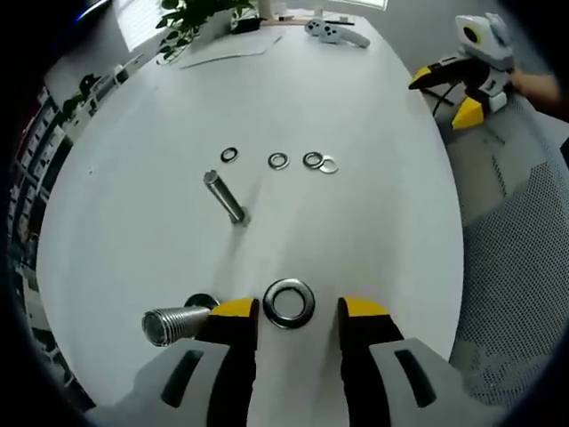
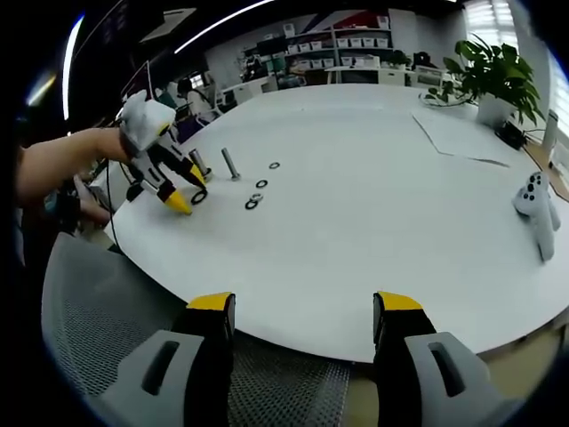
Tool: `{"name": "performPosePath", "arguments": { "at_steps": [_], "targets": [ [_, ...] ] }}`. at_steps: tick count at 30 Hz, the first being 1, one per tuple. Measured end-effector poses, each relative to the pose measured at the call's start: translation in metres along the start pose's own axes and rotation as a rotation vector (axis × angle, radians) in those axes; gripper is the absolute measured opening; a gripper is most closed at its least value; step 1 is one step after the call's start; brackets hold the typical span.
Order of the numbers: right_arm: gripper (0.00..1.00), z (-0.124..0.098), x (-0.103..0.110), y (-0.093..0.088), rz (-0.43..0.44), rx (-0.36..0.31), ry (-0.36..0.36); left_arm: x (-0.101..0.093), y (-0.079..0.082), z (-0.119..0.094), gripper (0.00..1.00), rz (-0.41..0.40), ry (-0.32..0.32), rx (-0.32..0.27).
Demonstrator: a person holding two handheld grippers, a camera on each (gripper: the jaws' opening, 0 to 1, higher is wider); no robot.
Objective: Place the washer onto the threaded stud by aligning its center hole with the stud, sliding it down to the base, and recovering from edge contact or off-axis alignment until the washer reaches the visible bottom stop.
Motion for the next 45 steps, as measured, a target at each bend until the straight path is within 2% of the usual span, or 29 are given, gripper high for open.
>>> {"name": "performPosePath", "arguments": {
  "at_steps": [6,17,18,19,21,25,29,32,35,39,40,41,45],
  "targets": [
    [0.65,0.000,0.000,0.001,-0.002,-0.003,0.002,0.000,-0.001,0.000,0.35,-0.005,-0.003,-0.011],
    [0.65,0.000,-0.001,0.001,0.007,-0.010,-0.009,0.001,0.002,0.001,0.34,0.005,-0.008,0.024],
    [0.65,0.000,-0.001,0.001,0.008,-0.010,-0.011,0.002,0.003,0.001,0.31,0.016,-0.003,0.031],
    [0.65,-0.001,-0.002,0.001,0.008,-0.011,-0.017,0.001,0.003,0.001,0.21,0.031,-0.002,0.043],
    [0.65,-0.001,-0.002,0.001,0.013,-0.014,-0.021,-0.002,0.003,0.002,0.21,0.052,0.004,0.064],
    [0.65,-0.001,-0.002,0.000,0.020,-0.015,-0.021,-0.003,0.003,0.003,0.20,0.055,0.009,0.063],
    [0.65,-0.001,-0.002,0.001,0.020,-0.019,-0.021,-0.005,0.002,0.002,0.19,0.067,0.039,0.046],
    [0.65,-0.001,-0.002,0.001,0.023,-0.023,-0.019,-0.009,0.002,-0.001,0.19,0.106,0.090,0.024],
    [0.65,-0.001,-0.002,0.001,0.021,-0.025,-0.018,-0.015,0.001,-0.002,0.19,0.057,0.099,-0.014],
    [0.65,-0.001,-0.002,0.001,0.021,-0.026,-0.017,-0.017,-0.002,-0.009,0.19,0.052,0.142,-0.044],
    [0.65,-0.001,-0.002,0.001,0.021,-0.026,-0.016,-0.020,-0.002,-0.012,0.19,-0.009,0.130,-0.067],
    [0.65,-0.001,-0.002,0.001,0.021,-0.026,-0.015,-0.020,-0.002,-0.014,0.19,-0.028,0.124,-0.074],
    [0.65,-0.001,-0.002,0.001,0.017,-0.024,-0.012,-0.017,-0.005,-0.024,0.19,-0.018,0.147,-0.072]
  ]
}}
Point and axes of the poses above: the point that each gripper's makers call its tool centre point, and the gripper's own axes: z roughly forward along the fingers, x roughly to its left, y roughly out of its top, the point moved 7 cm from there along -z, roughly backward along the fingers, and after that the axes turned 1 degree about z, right-handed, at the moved point
